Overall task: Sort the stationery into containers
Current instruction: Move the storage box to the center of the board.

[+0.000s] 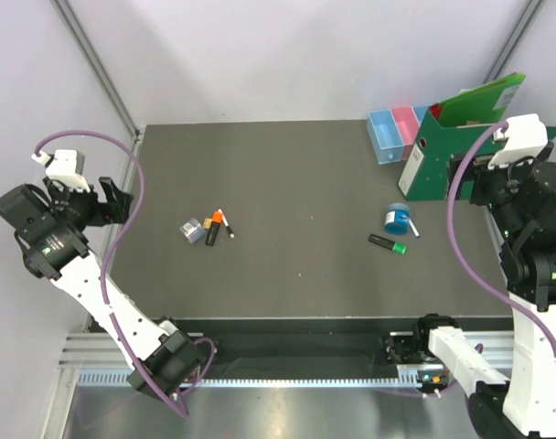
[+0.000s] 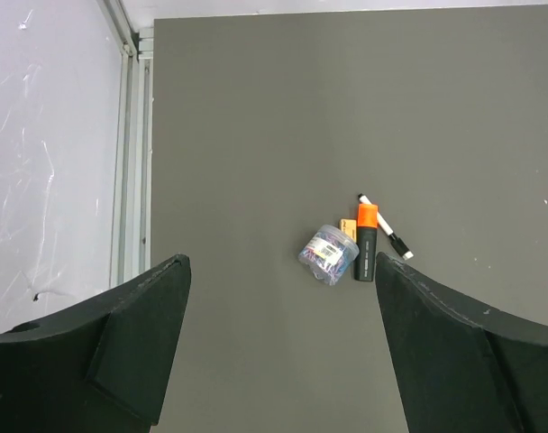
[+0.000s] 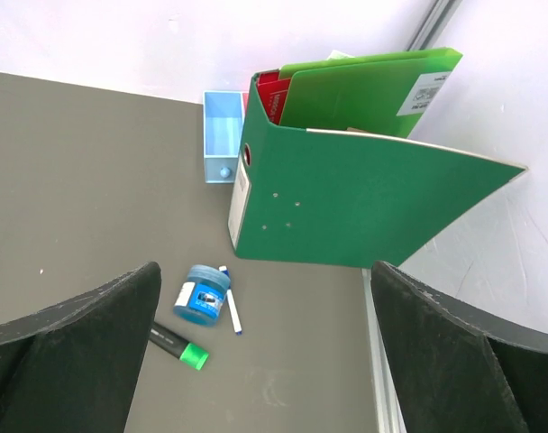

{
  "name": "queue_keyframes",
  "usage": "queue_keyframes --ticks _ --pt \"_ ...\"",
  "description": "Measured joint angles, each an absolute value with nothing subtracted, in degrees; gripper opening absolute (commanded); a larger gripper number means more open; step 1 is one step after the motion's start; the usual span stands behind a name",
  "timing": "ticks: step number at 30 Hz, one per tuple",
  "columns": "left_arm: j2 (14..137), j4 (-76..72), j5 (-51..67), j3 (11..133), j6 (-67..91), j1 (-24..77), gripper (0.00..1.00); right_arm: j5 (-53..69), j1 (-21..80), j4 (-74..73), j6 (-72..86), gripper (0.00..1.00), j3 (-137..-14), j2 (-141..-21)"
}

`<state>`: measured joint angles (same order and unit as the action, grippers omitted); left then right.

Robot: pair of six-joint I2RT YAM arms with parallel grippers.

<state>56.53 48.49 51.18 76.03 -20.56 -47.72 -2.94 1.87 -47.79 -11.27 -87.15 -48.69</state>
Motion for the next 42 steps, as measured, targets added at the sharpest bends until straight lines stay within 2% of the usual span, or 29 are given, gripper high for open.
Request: queue_keyframes --ticks 25,32,38,42 --pt "56.4 48.4 51.1 76.0 -19.6 -47.7 0.88 -1.8 1.9 -47.5 -13.1 1.0 -86.2 -46.9" --pt "56.3 47.9 51.1 76.0 -20.1 -47.7 0.85 1.2 1.9 -47.6 -14.4 0.99 -86.2 -47.2" --pt "55.7 45.6 49.4 75.2 -20.3 -46.9 0.82 4.0 1.9 -48.1 -14.2 1.0 -88.4 -51.5" --pt "55.8 43.8 45.5 75.2 -20.0 -42.2 0.81 4.7 2.7 -48.2 -13.6 1.0 -92.5 -56.9"
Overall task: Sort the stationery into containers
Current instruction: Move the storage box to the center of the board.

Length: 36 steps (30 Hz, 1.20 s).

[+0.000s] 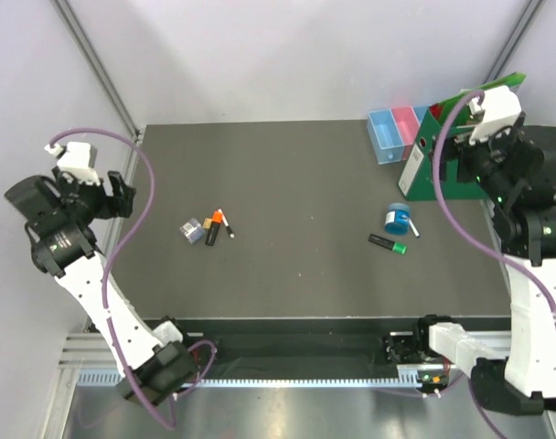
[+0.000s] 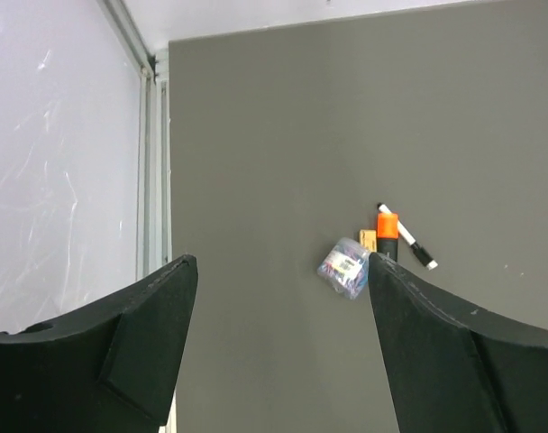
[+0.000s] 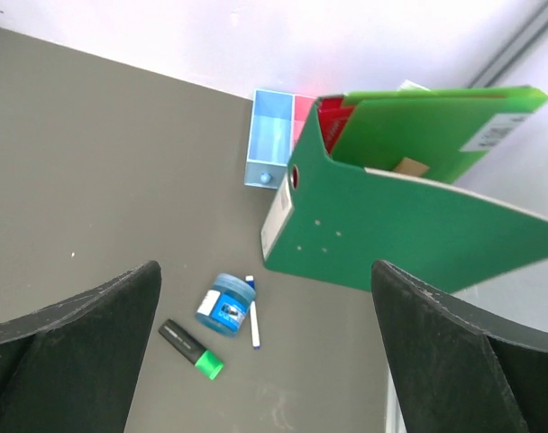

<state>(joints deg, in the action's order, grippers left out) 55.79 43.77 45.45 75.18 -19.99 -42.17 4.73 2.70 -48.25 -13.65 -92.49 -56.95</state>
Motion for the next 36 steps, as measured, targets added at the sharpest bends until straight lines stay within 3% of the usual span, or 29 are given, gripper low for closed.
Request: queue_keyframes --ticks 5,15,33,34,36 --pt "57.2 40.9 34.9 75.3 -18.0 -26.9 0.79 2.8 6.6 -47.9 -13.7 1.0 -95.3 -63.2" --pt "71.4 40.5 17.3 85.5 -13.3 -6.3 0.79 -10.0 18.4 -43.6 -15.4 0.99 -100.0 -78.1" --pt "66.6 39.0 14.3 80.1 -15.0 -2.6 0.82 -14.6 18.6 -33.5 -15.4 0.84 -116.4 -115.8" --pt "66.6 39.1 14.3 80.1 -15.2 -2.6 0.82 -14.6 18.5 -33.3 -15.4 0.83 -116.9 -117.0" --pt "66.5 39.4 14.6 80.1 -15.7 -2.6 0.82 -15.0 18.0 -32.7 -15.4 0.7 -119.1 -120.2"
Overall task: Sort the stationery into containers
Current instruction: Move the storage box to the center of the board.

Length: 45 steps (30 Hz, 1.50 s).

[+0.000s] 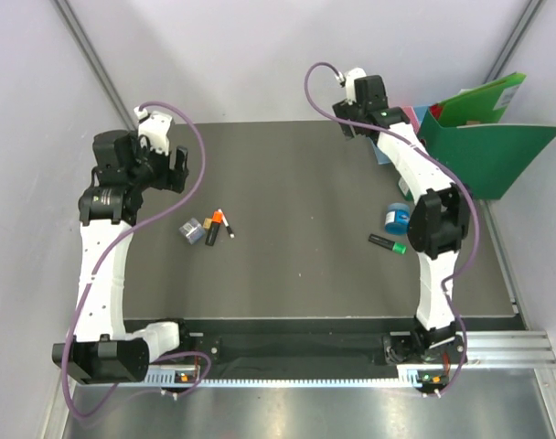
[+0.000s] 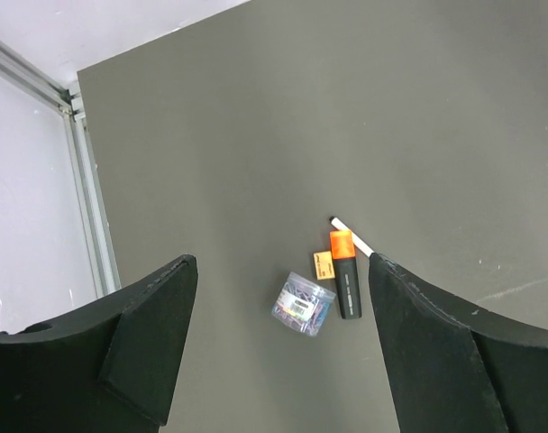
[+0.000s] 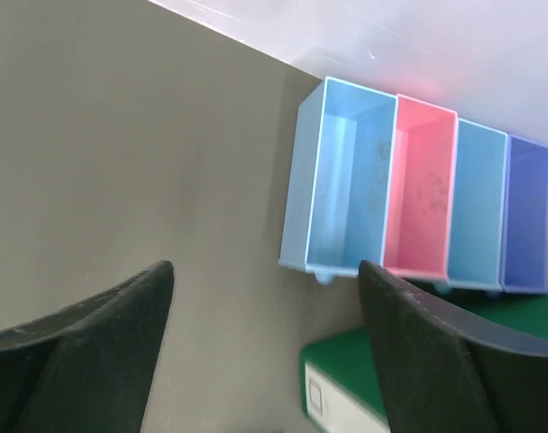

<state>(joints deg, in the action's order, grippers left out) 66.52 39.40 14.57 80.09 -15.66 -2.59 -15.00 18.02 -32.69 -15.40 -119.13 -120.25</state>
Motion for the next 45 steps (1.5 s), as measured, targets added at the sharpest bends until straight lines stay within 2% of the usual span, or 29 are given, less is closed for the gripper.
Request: queue_keyframes --ticks 2,11,16,21,25,30,34,39,45 --pt "66.3 40.5 14.9 80.2 -16.6 -2.6 0.82 -15.5 17.5 -32.2 -15.6 0.61 -121.7 -123.7" --pt "64.1 44.3 15.4 80.4 -19.2 -2.6 0.82 -16.8 13.4 -29.8 -15.9 0.61 -127.7 -134.1" --pt "63.4 44.8 15.4 80.4 -19.5 -2.6 0.82 -16.9 10.9 -29.1 -16.1 0.48 -128.4 -136.6" --pt "63.4 44.8 15.4 80.4 -19.4 -2.6 0.83 -16.9 9.3 -28.9 -16.6 0.48 -128.5 -137.9" --pt "63.8 44.8 15.4 80.4 -19.4 -2.6 0.83 -16.4 9.3 -28.9 -16.9 0.54 -128.8 -139.4" --pt "64.7 44.7 15.5 80.4 -19.4 -2.6 0.83 -15.7 9.8 -29.3 -17.4 0.51 -128.8 -140.7" --pt "65.1 44.7 15.5 80.4 -19.4 -2.6 0.82 -15.3 10.1 -29.4 -17.8 0.36 -128.8 -140.9" --pt "65.1 44.6 15.5 80.4 -19.5 -2.6 0.83 -15.1 10.3 -29.5 -17.9 0.3 -129.5 -142.1" --pt "65.2 44.6 15.6 80.4 -19.5 -2.6 0.83 -15.3 10.4 -29.6 -18.3 0.14 -129.5 -143.8"
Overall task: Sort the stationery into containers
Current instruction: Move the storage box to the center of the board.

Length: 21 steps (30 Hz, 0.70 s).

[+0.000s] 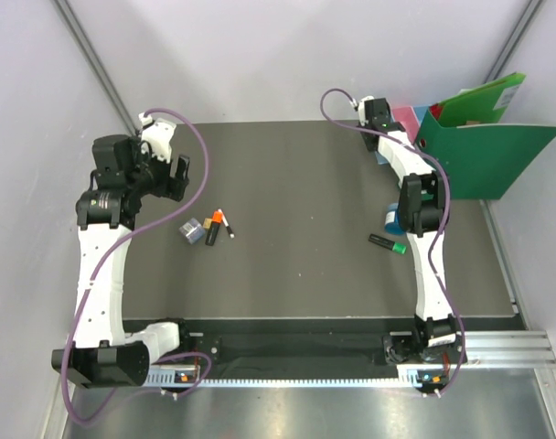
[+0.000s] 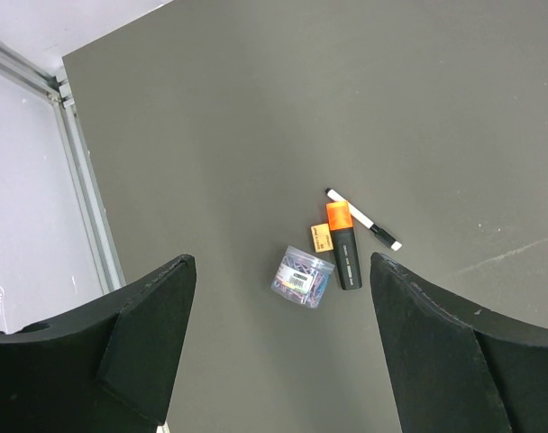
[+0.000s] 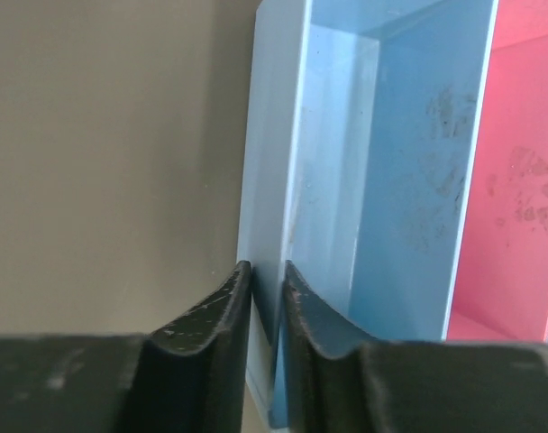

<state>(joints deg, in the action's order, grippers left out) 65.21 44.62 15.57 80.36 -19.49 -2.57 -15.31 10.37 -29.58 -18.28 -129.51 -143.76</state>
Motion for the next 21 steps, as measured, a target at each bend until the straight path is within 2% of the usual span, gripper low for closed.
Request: queue_keyframes --ticks 4,7,21 --pt "65.3 44.6 15.6 80.4 -19.4 -2.6 0.83 -14.7 10.6 -29.6 -18.0 0.03 -129.5 -143.8" --pt "65.3 44.6 15.7 80.3 -19.4 -2.6 0.83 -15.0 11.2 -30.0 -17.7 0.0 -129.5 -143.8" --pt "63.7 44.0 17.8 78.2 -19.2 -2.6 0.86 -15.2 15.6 -30.8 -13.5 0.0 -129.5 -143.6"
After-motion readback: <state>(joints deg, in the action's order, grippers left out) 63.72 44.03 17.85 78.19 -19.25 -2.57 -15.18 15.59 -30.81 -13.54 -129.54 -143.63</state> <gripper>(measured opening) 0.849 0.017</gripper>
